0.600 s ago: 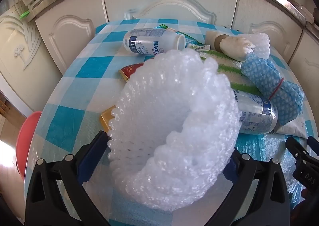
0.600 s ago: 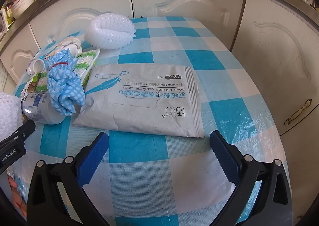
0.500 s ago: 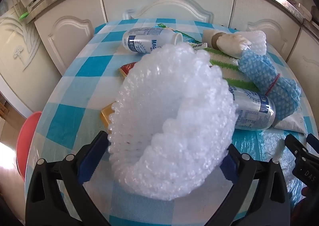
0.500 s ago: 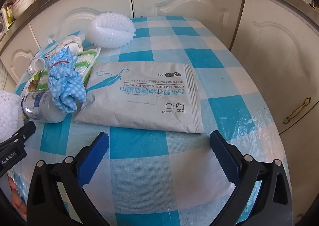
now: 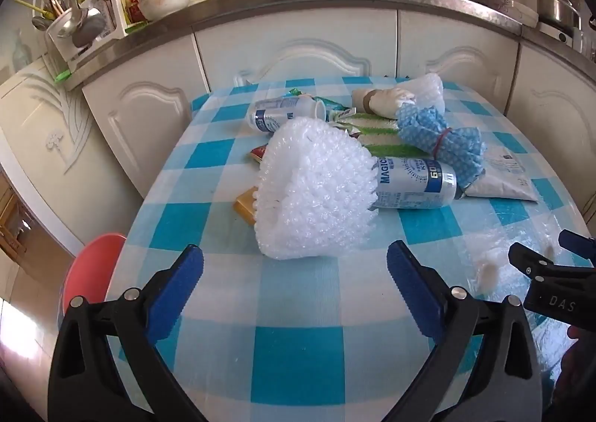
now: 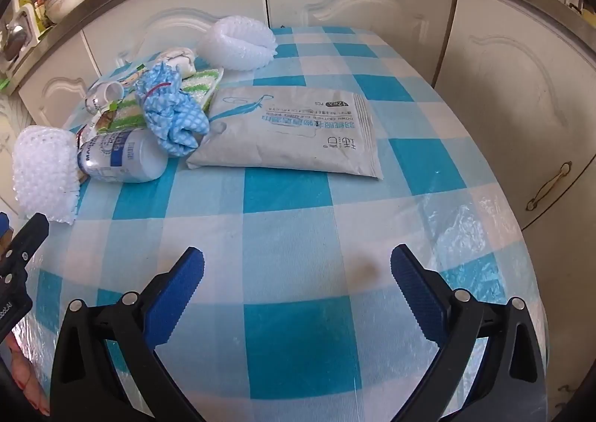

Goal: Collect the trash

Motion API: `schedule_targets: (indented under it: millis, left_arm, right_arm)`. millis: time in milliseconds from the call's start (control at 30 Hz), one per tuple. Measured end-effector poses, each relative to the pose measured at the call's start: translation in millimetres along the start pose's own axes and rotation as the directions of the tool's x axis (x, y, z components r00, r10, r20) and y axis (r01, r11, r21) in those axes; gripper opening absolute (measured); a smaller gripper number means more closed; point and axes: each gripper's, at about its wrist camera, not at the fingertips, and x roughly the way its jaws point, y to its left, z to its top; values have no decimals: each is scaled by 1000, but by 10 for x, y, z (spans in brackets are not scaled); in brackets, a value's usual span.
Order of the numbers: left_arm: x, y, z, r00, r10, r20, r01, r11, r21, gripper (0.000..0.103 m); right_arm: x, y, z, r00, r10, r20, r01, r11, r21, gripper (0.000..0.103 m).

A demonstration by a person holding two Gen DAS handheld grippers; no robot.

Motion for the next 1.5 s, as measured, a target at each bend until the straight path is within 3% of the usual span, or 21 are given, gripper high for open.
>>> schedule_targets:
  millis: [267,533,867,1133,1333,1500]
  left_arm:
    - [-537,154,-92,995,3,99,-2,1000,-11,99]
    - [-986,354,-139,985,6,172,1,999,-41,99]
    - [-1456,603,-171,967,66,246,-45,995,-90,99]
    - [-1722,650,-192,946,83,314,-56,994,-93,99]
    - [-1848,639,-199,932,96,349,-70,994,-86,99]
    - [-1873,633,-210,931,93,354,-67,994,-86,99]
  right_arm:
    - [-641,80,-66,991,7,134,-6,1000,-10,99]
    - [-1356,206,-87,962,34,270,-20,998,-52,99]
    - [-2053,360,-156,916,70,396,-40,996,-84,99]
    - [-2377,409,-248,884,76,461,-33,995,-99,99]
    - [-2478,419,-272,874,75,479,-32,995,-97,99]
    - [-2503,410,-279,872,77,483,-36,995,-94,99]
